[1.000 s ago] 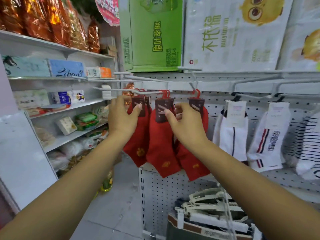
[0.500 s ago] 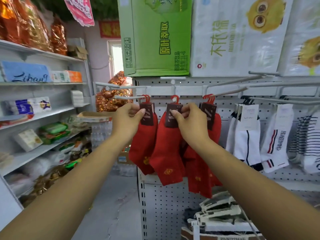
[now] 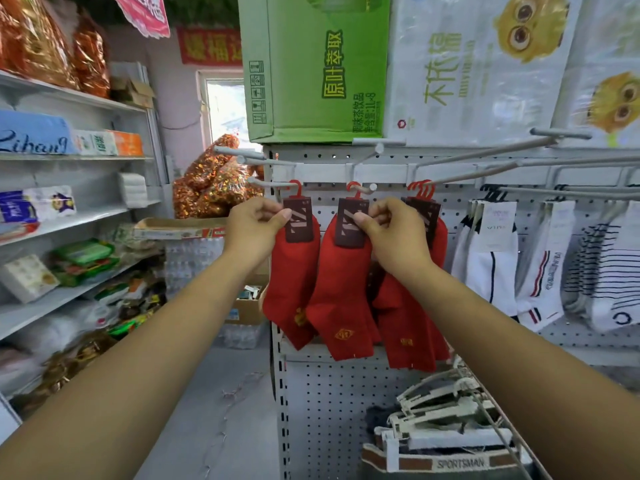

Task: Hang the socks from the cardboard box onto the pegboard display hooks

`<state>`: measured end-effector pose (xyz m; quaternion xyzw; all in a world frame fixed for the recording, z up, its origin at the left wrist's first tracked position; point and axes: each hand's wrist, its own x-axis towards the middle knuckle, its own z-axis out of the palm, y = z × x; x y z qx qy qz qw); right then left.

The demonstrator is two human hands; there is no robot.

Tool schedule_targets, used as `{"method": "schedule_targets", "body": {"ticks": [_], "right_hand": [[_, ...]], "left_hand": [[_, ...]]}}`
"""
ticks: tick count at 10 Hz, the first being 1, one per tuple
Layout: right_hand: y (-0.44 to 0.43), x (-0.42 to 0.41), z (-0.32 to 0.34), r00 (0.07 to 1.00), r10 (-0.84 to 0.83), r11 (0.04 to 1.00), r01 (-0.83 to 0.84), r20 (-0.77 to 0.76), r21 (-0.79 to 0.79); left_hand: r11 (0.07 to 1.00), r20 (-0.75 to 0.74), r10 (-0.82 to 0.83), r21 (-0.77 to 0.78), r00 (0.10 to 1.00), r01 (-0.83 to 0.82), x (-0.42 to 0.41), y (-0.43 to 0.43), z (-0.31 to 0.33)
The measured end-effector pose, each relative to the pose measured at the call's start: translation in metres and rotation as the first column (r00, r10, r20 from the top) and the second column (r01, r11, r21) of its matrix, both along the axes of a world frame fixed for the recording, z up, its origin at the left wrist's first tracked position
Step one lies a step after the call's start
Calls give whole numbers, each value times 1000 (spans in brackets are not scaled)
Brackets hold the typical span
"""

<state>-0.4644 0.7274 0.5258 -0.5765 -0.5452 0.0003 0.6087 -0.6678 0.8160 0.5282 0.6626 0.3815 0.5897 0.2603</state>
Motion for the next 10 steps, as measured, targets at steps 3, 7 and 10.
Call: {"method": "schedule_targets", "body": {"ticks": [3,7,10], "right_hand": [[-15,0,4,999,34,999,-34,2,-8],[-41,-11,-12,989,-56,998,53,133,30],[-114,-6,-47,978,12,997,3,208,-75]], "left_hand": [[995,63,-103,-1,993,103,-12,-6,-4],[988,32,97,120,995,-100,-13,-32,-33],[976,5,144,162,990,-143,2,-110,-81]]}}
